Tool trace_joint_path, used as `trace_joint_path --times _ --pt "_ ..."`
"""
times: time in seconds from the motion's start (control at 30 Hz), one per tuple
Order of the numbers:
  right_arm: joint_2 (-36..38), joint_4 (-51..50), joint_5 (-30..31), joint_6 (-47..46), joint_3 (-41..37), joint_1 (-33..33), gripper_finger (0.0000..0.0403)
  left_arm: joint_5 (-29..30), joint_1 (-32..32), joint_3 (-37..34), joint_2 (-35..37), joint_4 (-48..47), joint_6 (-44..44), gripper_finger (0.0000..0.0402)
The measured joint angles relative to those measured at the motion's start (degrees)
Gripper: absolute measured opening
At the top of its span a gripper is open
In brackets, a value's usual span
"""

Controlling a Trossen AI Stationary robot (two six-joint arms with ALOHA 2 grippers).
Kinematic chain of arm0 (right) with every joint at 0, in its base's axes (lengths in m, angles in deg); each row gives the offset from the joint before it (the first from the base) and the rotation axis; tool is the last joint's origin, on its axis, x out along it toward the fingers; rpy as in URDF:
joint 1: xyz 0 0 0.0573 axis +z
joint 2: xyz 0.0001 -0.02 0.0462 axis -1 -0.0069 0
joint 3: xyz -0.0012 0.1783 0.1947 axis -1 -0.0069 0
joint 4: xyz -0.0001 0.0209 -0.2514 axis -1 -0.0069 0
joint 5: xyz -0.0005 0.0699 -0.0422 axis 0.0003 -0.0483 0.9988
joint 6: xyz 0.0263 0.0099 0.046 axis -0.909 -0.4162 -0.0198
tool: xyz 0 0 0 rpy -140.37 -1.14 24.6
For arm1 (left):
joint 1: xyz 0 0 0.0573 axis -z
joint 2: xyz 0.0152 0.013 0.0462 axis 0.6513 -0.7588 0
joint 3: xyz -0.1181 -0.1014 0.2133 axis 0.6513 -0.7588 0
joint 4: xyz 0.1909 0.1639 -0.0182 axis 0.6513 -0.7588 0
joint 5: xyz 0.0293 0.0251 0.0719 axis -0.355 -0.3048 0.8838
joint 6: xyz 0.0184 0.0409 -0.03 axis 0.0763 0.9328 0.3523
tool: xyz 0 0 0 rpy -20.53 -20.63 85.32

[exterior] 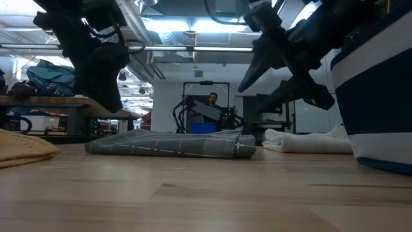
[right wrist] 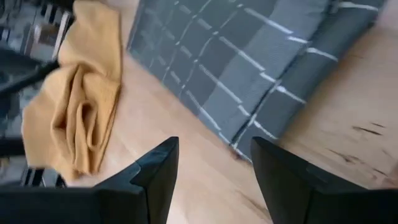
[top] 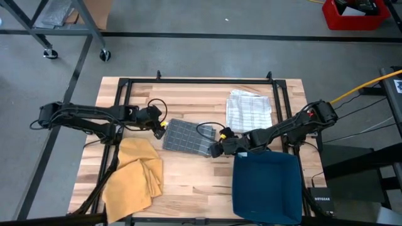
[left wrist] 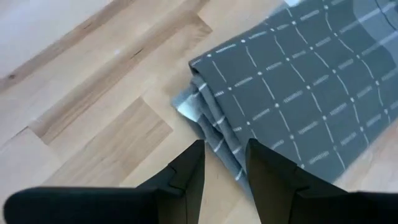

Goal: Fold towel
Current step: Stack the gray towel on top of the white towel

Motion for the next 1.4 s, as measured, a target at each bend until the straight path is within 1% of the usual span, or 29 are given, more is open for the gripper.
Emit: trace_joint_path --times 0.1,0.23,0.37,0.47,0.57,0.83,0.97,1.1,1.27,1.4 --pt "0.0 -2.5 2.2 -6.2 0.0 0.0 0.0206 -2.9 -1.0 -2.0 -0.7 2.3 -3.9 0.0107" --pt "0.0 -3.5 2.3 -13.0 0.0 0.0 0.0206 -5.9 -1.5 -4.5 -2.1 5.1 -8.8 0.0107" --pt "0.0 -3.7 1.2 -17.7 0.0 0.0 0.0206 -7.9 -1.5 -6.5 -3.1 10.1 -11.9 0.0107" --pt "0.0 -6.2 1.2 -20.9 0.0 0.0 0.0206 -9.6 -1.5 -7.6 -3.9 14.5 -13.9 0.0107" --pt "0.0 -8.2 1.1 -23.3 0.0 -0.5 0.0206 -9.8 -1.5 -8.1 -4.8 17.3 -14.6 0.0107" --pt "0.0 -9.2 0.2 -23.7 0.0 -4.0 0.0206 -9.8 -1.5 -8.1 -7.4 17.2 -14.9 0.0107" --pt "0.0 -9.3 -2.8 -23.6 0.0 -6.3 0.0206 -9.7 -1.5 -8.1 -8.4 17.2 -15.0 0.0107" --pt "0.0 -8.9 -5.8 -23.6 0.0 -7.7 0.0206 -8.4 -1.5 -8.1 -9.1 17.2 -15.0 0.0107" --pt "0.0 -8.8 -7.6 -23.9 0.0 -7.6 0.0206 -7.8 -1.5 -8.1 -10.7 17.5 -15.0 0.0107" --pt "-0.3 -8.6 -11.0 -25.2 0.0 -7.6 0.0206 -7.8 -1.5 -8.1 -12.7 17.9 -15.2 0.0107"
